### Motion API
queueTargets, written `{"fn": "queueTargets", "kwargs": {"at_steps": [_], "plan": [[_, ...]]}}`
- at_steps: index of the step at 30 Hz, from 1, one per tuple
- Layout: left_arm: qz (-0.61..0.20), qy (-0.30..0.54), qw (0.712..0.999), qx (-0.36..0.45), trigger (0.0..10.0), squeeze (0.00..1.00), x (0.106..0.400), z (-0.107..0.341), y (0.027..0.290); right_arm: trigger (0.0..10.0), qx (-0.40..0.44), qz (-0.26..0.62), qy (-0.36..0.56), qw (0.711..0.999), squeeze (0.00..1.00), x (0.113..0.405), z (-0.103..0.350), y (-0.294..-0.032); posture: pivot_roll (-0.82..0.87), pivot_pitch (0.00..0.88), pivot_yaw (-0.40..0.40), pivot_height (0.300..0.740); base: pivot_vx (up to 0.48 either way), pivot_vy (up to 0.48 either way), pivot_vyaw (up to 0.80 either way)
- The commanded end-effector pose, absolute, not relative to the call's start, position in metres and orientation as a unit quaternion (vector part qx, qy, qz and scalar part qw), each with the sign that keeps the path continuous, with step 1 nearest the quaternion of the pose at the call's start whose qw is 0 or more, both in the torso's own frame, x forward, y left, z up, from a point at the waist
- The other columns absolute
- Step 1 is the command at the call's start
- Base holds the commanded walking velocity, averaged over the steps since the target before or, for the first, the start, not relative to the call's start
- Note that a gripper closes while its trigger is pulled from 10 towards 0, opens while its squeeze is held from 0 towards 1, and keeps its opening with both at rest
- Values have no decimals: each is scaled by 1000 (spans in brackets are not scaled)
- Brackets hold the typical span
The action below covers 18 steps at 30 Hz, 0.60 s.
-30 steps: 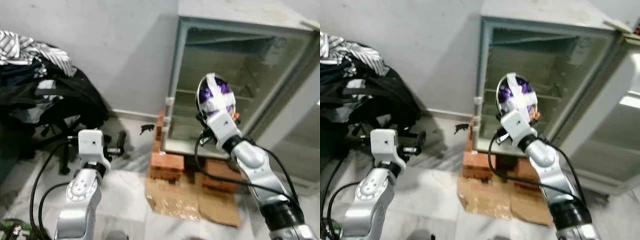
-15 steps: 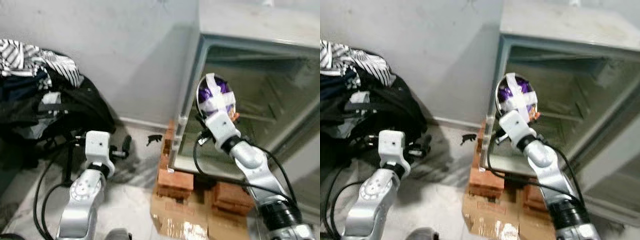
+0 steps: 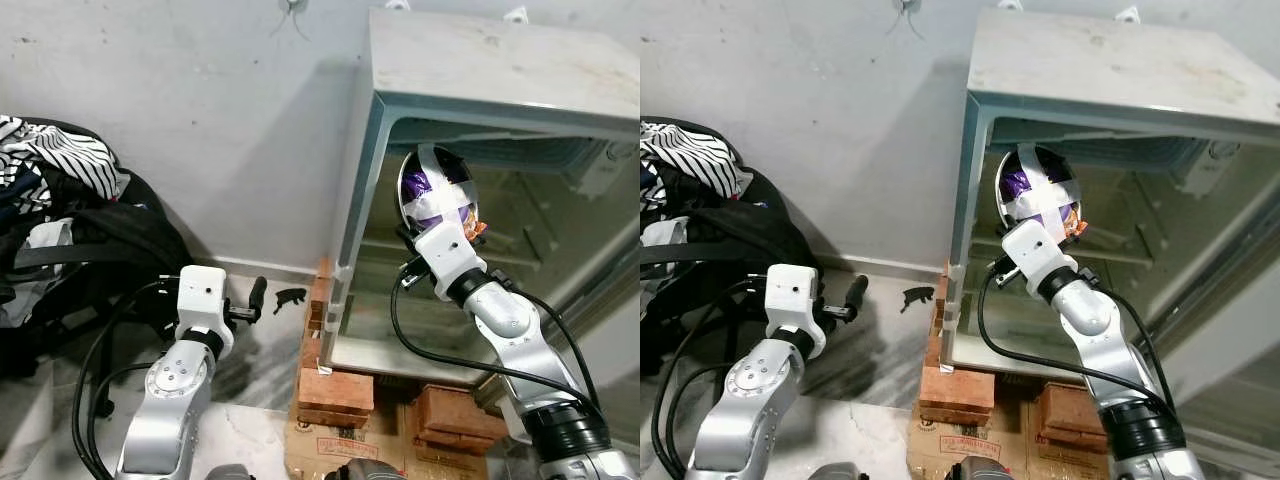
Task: Restocking fridge
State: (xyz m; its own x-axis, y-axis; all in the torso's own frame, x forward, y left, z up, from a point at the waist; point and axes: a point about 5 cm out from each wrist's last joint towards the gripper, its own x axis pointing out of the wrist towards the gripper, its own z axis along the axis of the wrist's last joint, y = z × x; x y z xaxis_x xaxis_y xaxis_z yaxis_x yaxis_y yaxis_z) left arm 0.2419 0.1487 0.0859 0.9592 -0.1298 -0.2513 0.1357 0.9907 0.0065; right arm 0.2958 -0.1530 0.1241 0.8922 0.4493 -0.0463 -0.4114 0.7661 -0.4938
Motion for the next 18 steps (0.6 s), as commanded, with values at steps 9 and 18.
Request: {"fn": "queueTargets", "kwargs": {"at_steps": [9, 18], "plan": [[-71, 130, 989, 15, 10000, 0, 242, 87, 148, 10000, -276, 240, -4, 931, 0, 296, 118, -155, 44, 0, -61, 740, 0, -34, 0], [-66, 135, 989, 10, 10000, 0, 242, 86, 149, 10000, -294, 265, 40, 918, 0, 294, 103, -155, 47, 0, -65, 740, 0, -396, 0]]}}
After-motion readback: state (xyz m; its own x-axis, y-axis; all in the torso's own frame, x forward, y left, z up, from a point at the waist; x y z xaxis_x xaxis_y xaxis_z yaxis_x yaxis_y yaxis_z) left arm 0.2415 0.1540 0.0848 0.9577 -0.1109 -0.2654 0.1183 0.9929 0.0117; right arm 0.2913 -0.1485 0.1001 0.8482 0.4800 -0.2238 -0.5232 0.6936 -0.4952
